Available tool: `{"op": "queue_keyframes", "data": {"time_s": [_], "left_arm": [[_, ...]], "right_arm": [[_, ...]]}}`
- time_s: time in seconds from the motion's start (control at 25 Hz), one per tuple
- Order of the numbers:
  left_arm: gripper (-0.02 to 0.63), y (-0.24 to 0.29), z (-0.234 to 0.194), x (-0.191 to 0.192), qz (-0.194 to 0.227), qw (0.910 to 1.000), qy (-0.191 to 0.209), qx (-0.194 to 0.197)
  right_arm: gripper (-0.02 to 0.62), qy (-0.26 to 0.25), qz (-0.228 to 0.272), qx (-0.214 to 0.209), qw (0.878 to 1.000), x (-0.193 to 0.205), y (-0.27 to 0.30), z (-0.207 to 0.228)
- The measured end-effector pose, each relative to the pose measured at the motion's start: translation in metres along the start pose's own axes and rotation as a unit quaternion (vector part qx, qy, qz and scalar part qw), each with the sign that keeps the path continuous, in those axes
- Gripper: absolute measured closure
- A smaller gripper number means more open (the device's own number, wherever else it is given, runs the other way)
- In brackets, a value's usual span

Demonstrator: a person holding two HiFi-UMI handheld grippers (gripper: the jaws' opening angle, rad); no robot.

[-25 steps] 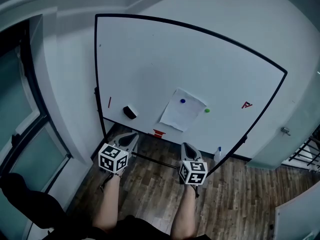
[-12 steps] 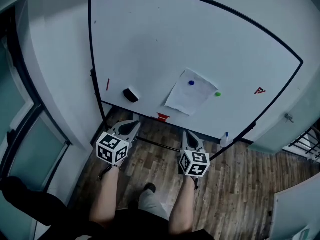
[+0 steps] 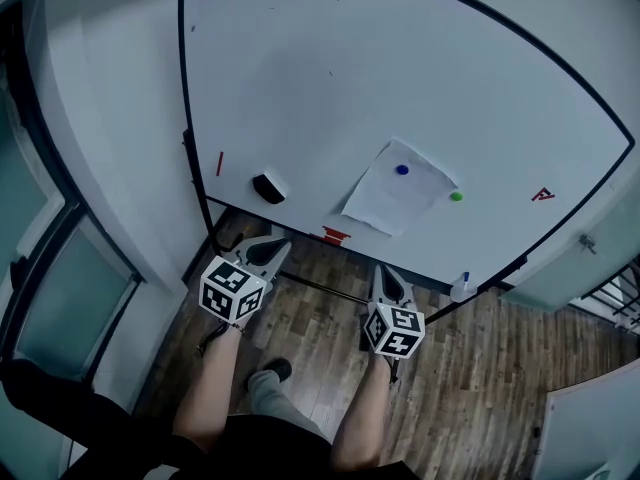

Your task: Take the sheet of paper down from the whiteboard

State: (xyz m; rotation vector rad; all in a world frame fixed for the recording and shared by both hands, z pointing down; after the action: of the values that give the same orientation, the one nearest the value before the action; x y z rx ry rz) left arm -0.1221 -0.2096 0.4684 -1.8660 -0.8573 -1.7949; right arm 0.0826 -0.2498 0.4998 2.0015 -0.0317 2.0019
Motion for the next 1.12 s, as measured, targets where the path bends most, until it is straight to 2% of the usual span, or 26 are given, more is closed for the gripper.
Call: {"op": "queue_keyframes", "data": {"time_s": [0.28, 0.68, 0.84, 1.12], "left_arm": [[0.586, 0.025, -0.039, 0.002, -0.014, 0.9997, 0.008, 0.017], [0.586, 0.097, -0.093, -0.019, -0.031, 0.9967, 0.039, 0.065], [0.586, 0.128, -0.108, -0.014, -0.036, 0.9951, 0.026, 0.089], [0.586, 0.182, -0.120, -0.008, -0.041, 0.9899, 0.010, 0.135]], "right_arm": [[0.571, 0.003, 0.003, 0.011, 1.000, -0.003, 0.044, -0.011], [0.571, 0.006, 0.028, 0.061, 0.998, -0.049, 0.113, 0.009], [0.571, -0.004, 0.029, 0.090, 0.996, -0.066, 0.131, 0.018], [0.571, -0.001, 0.050, 0.096, 0.994, -0.082, 0.158, 0.035]]}}
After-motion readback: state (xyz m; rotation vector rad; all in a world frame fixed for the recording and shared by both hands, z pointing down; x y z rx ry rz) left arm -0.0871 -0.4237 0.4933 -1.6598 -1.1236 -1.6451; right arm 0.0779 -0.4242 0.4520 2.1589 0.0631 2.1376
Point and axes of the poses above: the fingertips, and each gripper's own axes: y forward along the fingers, z to its right, x out of its underside, the point moved 1 cm from there along -y, backward along the fingers, and after that the axes turned 14 degrees about x, right-handed, at the moved point
